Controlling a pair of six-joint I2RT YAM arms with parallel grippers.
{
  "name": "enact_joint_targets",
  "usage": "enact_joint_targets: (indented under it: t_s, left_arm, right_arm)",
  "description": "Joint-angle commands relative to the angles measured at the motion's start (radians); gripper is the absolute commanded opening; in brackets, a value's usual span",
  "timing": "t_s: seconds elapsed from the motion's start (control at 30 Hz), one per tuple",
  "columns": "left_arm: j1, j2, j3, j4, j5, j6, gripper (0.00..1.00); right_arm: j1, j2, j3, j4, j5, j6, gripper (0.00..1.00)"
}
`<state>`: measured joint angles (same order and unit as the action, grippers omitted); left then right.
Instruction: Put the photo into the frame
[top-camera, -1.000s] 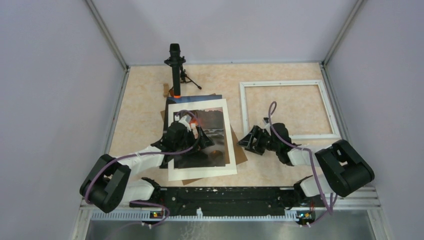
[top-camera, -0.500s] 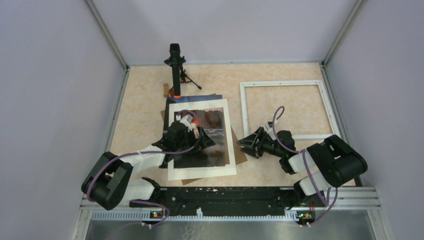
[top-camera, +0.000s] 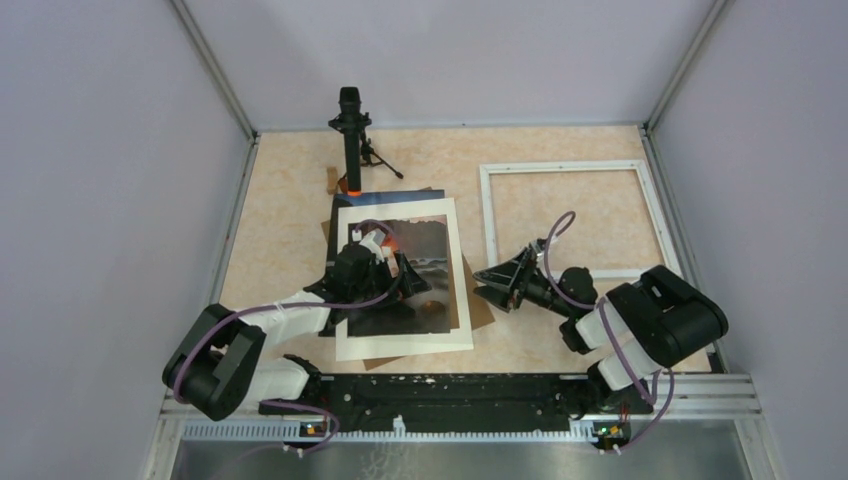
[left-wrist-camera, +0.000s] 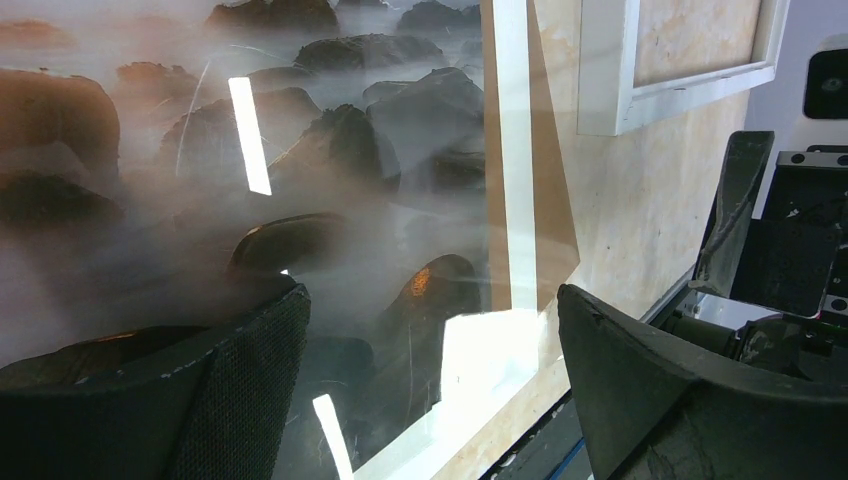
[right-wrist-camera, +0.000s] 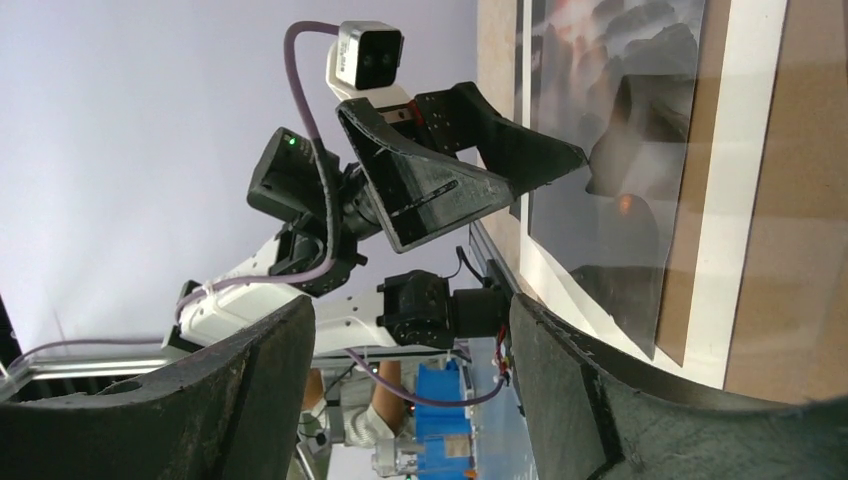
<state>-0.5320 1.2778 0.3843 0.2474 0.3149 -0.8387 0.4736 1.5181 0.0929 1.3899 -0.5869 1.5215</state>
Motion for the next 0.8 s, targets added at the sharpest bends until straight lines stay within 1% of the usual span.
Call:
enact_joint_targets:
  t_s: [0.0, 0.1, 0.13, 0.17, 0.2, 0.3, 0.4, 0.43, 0.47, 0.57, 0.6, 0.67, 0.7, 0.73, 0.77]
  left_arm:
    - [-0.006, 0.023, -0.05, -0.18, -0.018, 0.021, 0.98]
    - [-0.006, 0.021, -0.052, -0.18, -0.019, 0.02, 0.98]
    - [-0.006, 0.018, -0.053, -0.18, -0.022, 0.02, 0.98]
    - [-0.007, 0.016, -0.053, -0.18, -0.021, 0.02, 0.98]
    - [-0.006, 0.015, -0.053, -0.182, -0.023, 0.022, 0.98]
    - [-0.006, 0.008, -0.056, -0.183, -0.025, 0.024, 0.98]
    - [-0.005, 0.012, -0.056, -0.182, -0.028, 0.026, 0.98]
    - [-0.006, 0.013, -0.056, -0.18, -0.026, 0.027, 0.98]
    - [-0.006, 0.016, -0.056, -0.179, -0.027, 0.026, 0.98]
    - [-0.006, 0.024, -0.053, -0.177, -0.023, 0.029, 0.98]
    - [-0.006, 0.023, -0.053, -0.178, -0.024, 0.029, 0.98]
    - [-0.006, 0.023, -0.053, -0.179, -0.026, 0.03, 0.98]
    - [-0.006, 0.021, -0.054, -0.178, -0.025, 0.028, 0.98]
    - [-0.006, 0.019, -0.054, -0.178, -0.025, 0.028, 0.98]
    - [-0.006, 0.019, -0.054, -0.177, -0.024, 0.028, 0.98]
  right_arm:
    - [0.02, 0.048, 0.004, 0.151, 0.006, 0.018, 0.71]
    - [0.024, 0.098, 0.013, 0.221, 0.003, 0.034, 0.71]
    - [0.022, 0.113, 0.014, 0.23, -0.004, 0.031, 0.76]
    - [0.02, 0.127, 0.009, 0.24, -0.005, 0.02, 0.95]
    - [0.019, 0.135, 0.003, 0.225, -0.005, 0.006, 0.98]
    - [0.017, 0.119, -0.023, 0.096, -0.007, -0.072, 0.99]
    - [0.015, 0.055, -0.045, -0.026, -0.005, -0.172, 0.99]
    - [0.013, 0.017, -0.034, -0.105, -0.015, -0.209, 0.99]
    - [0.013, -0.028, -0.006, -0.218, -0.03, -0.26, 0.99]
    - [-0.001, -0.2, 0.075, -0.617, -0.02, -0.438, 0.99]
    - [-0.012, -0.27, 0.109, -0.795, 0.009, -0.514, 0.99]
    - [-0.028, -0.398, 0.199, -1.153, 0.13, -0.677, 0.99]
    - [-0.037, -0.433, 0.235, -1.263, 0.186, -0.734, 0.99]
    - [-0.06, -0.44, 0.26, -1.322, 0.185, -0.775, 0.99]
    - [-0.077, -0.429, 0.273, -1.353, 0.169, -0.803, 0.96]
